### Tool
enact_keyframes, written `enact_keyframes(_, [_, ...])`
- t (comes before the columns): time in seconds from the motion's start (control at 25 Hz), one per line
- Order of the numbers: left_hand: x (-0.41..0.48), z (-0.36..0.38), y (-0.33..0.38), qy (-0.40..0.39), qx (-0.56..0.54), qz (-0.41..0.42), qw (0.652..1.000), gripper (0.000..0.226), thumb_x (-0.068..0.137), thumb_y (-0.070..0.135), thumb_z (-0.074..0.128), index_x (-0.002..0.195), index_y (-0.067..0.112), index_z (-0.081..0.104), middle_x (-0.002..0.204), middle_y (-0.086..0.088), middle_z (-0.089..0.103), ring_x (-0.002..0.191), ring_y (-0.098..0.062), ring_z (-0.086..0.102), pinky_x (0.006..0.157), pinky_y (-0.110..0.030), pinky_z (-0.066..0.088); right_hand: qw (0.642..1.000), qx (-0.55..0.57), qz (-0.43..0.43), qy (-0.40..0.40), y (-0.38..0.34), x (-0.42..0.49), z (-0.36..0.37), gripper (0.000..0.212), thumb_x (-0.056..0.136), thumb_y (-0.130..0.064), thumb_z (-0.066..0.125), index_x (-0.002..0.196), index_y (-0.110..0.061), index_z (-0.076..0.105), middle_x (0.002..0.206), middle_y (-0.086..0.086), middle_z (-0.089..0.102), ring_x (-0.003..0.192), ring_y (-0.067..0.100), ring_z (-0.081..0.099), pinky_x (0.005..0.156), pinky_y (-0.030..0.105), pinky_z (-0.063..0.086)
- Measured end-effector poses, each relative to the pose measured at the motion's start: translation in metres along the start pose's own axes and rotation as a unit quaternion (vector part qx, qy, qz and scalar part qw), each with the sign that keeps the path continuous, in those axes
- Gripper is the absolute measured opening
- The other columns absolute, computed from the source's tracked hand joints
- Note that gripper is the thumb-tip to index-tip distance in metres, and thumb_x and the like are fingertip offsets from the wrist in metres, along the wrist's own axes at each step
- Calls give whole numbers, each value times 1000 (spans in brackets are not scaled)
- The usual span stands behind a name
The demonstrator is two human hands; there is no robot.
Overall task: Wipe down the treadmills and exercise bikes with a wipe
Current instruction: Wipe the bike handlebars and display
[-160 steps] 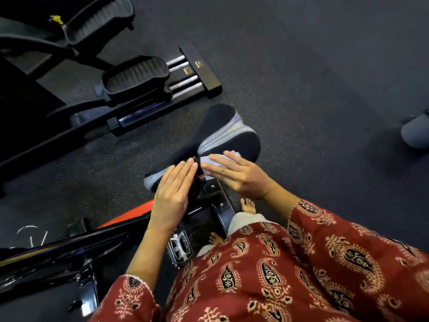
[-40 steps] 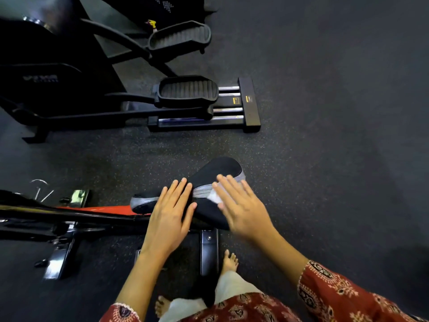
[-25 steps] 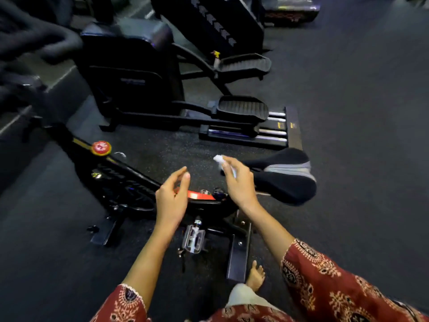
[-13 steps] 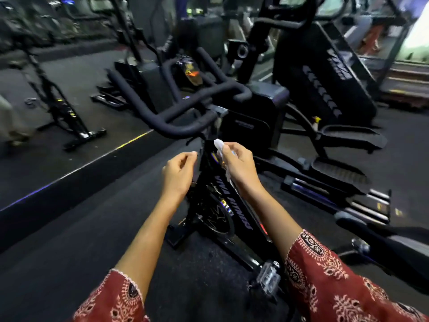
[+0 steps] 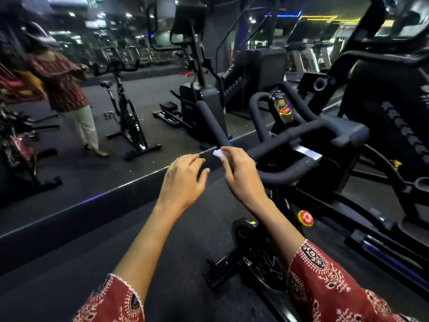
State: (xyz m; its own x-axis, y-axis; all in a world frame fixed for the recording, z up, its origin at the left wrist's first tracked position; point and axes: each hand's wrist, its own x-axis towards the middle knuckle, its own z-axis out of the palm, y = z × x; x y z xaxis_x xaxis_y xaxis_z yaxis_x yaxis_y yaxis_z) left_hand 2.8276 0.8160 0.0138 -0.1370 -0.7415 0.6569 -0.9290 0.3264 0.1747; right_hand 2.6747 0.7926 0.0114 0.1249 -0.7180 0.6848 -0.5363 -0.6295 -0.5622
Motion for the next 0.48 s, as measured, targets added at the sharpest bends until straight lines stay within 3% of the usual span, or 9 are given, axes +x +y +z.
enact_keyframes(0.12, [48,15,-43,9,2,38,999,31,81,23,58,97,1,71,102,-16,69,94,-33,67,84,-43,52,999,8,0,48,7,55,33,20,97,-9,52,111,-4,65,110,8,65,104,24,60,93,26,42])
enact_keyframes(0.36, [123,43,-113,47,-40,95,994,42,87,29,46,106,0,69,112,-17,67,104,-33,64,91,-45,51,991,-38,-11,124,25,146,82,25,96,-10,49,115,1,61,115,16,62,109,32,59,95,44,49])
enact_keyframes(0.48, [147,61,-142,67,-54,151,985,41,87,25,47,109,-2,67,115,-20,65,106,-33,63,92,-43,49,983,-122,-25,132,34,180,111,29,94,-10,50,115,6,61,116,21,62,111,37,59,98,35,43])
